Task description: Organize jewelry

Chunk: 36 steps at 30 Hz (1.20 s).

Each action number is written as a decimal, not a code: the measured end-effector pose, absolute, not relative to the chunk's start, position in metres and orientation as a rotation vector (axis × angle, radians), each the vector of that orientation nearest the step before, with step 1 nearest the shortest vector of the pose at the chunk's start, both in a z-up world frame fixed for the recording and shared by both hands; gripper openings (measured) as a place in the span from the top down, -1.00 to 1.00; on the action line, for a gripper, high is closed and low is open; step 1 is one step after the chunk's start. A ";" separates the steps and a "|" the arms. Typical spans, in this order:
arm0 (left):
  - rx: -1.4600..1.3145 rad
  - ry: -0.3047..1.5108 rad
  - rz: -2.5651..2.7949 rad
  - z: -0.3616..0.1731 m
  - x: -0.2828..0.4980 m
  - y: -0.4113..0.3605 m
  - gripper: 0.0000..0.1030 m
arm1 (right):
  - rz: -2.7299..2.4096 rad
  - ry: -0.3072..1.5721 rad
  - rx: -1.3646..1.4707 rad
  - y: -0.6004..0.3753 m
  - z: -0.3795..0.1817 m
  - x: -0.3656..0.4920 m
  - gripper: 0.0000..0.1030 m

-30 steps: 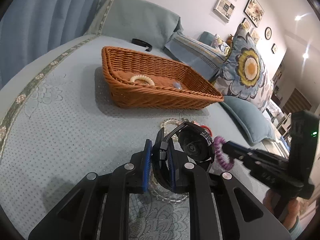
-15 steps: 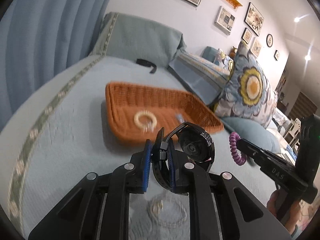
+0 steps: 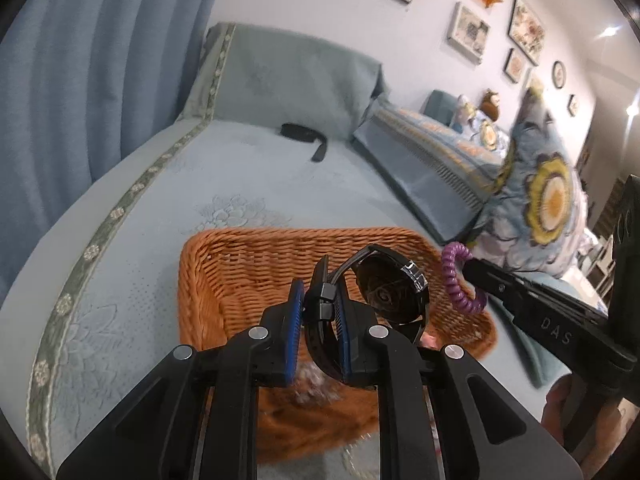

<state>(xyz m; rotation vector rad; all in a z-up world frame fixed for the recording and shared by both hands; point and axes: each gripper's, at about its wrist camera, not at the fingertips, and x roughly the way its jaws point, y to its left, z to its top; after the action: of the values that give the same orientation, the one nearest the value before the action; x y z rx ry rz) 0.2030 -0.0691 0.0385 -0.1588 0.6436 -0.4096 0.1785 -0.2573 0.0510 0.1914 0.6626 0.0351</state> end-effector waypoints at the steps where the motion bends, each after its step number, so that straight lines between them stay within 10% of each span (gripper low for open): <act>1: -0.165 0.660 -0.399 0.035 0.210 -0.070 0.74 | 0.027 0.682 0.194 -0.258 0.046 0.184 0.82; 20: -0.130 0.814 -0.351 -0.007 0.240 -0.091 0.73 | 0.066 0.872 0.309 -0.279 -0.004 0.204 0.82; 25: -0.128 0.758 -0.397 0.005 0.227 -0.091 0.19 | 0.099 0.831 0.331 -0.281 0.005 0.193 0.75; 36: -0.216 0.562 -0.499 0.071 0.131 -0.037 0.00 | 0.154 0.686 0.338 -0.284 0.049 0.104 0.26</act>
<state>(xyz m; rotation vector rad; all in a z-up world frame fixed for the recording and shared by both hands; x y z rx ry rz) 0.1306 -0.0367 0.0714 -0.2164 0.5623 -0.4995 0.1041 -0.2839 0.0487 0.3378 0.6864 0.1538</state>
